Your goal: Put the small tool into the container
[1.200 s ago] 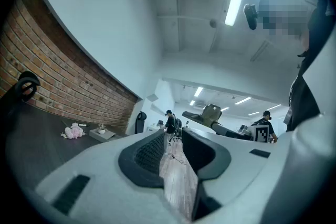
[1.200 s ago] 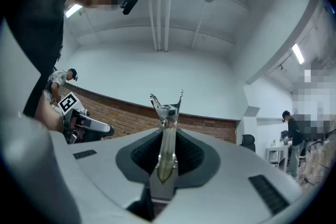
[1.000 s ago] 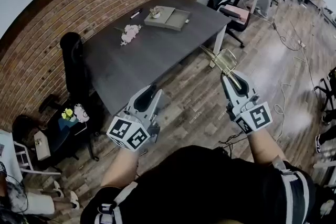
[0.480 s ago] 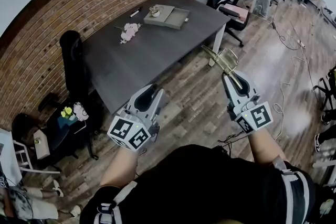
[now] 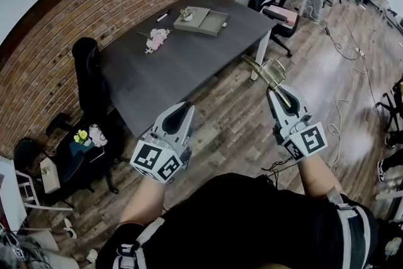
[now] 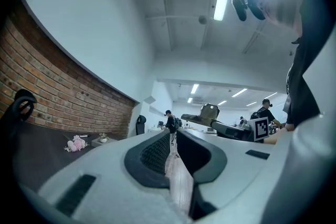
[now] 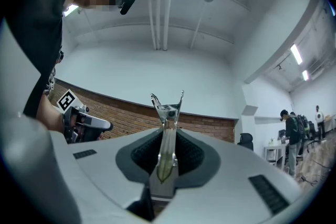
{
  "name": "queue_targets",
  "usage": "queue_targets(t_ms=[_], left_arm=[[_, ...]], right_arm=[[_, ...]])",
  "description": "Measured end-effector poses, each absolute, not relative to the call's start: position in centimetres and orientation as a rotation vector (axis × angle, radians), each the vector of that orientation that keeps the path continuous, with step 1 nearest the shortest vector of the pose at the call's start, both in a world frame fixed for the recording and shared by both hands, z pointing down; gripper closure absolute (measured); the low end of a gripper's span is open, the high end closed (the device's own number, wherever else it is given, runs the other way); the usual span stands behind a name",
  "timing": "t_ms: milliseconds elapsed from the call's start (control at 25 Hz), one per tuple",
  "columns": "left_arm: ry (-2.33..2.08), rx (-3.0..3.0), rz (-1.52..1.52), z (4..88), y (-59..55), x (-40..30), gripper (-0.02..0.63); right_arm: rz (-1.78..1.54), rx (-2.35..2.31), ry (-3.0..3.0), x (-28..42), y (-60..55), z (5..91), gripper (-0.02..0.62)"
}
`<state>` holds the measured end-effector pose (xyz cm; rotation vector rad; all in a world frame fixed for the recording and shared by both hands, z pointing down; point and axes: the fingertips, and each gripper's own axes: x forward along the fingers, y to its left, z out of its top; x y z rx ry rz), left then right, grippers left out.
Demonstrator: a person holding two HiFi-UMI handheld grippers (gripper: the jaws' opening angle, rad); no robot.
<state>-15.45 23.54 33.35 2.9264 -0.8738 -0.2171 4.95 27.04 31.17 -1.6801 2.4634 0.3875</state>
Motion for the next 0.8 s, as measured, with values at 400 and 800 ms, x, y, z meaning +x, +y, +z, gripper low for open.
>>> queue_targets(t_ms=[400, 800], left_arm=[[-0.838, 2.951, -0.252, 33.0, 22.8, -17.5, 0.571], [-0.778, 2.917, -0.265, 34.2, 20.0, -20.9, 0.571]], right_arm=[[0.387, -1.71, 2.462, 2.7, 25.9, 31.4, 0.54], [0.361, -1.824, 2.429, 0.6, 23.8, 32.7, 0.54]])
